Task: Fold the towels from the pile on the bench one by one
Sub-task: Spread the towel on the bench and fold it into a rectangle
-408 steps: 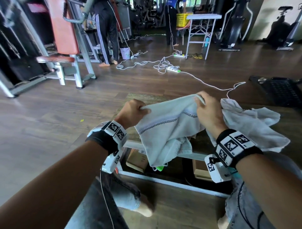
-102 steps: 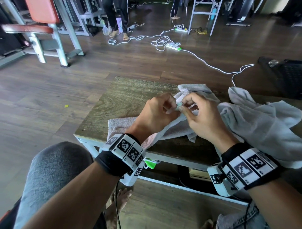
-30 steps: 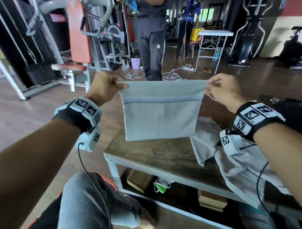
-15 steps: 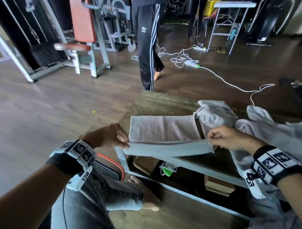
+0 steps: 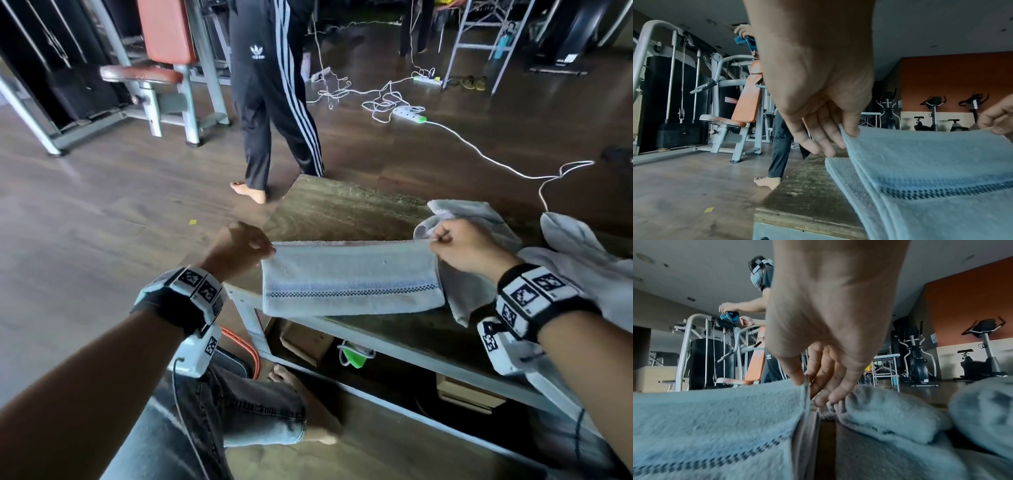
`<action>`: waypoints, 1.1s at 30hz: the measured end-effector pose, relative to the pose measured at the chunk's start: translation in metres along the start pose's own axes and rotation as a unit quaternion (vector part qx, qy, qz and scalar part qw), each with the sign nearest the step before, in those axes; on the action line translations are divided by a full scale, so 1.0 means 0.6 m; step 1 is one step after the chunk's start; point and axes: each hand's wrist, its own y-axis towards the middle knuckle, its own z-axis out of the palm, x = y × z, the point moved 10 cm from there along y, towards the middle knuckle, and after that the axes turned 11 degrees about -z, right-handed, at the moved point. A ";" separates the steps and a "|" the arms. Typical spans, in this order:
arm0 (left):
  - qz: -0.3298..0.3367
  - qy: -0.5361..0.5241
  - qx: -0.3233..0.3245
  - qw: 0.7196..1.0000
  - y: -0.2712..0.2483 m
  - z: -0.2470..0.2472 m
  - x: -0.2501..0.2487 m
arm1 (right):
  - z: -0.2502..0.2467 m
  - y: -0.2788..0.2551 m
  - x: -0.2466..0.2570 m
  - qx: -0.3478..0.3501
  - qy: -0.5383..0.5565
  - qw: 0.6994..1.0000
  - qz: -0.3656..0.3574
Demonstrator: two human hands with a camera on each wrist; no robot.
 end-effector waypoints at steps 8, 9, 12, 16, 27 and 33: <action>-0.032 0.050 -0.040 0.997 0.083 0.039 0.022 | 0.056 0.077 -0.039 -0.034 -0.045 0.998 0.016; -0.031 0.064 -0.045 0.996 0.085 0.044 0.022 | 0.063 0.080 -0.041 -0.034 -0.057 0.998 0.015; -0.034 0.073 -0.049 0.996 0.087 0.055 0.028 | 0.083 0.082 -0.049 -0.036 -0.091 0.995 0.006; -0.013 0.066 -0.037 0.997 0.087 0.061 0.023 | 0.087 0.084 -0.063 -0.048 -0.094 0.994 0.005; 0.035 0.062 -0.047 0.996 0.071 -0.016 -0.051 | -0.029 0.061 0.024 -0.099 -0.066 0.992 -0.029; 0.152 -0.043 -0.185 0.970 -0.030 -0.115 -0.112 | -0.136 -0.039 0.069 -0.260 0.010 0.962 -0.083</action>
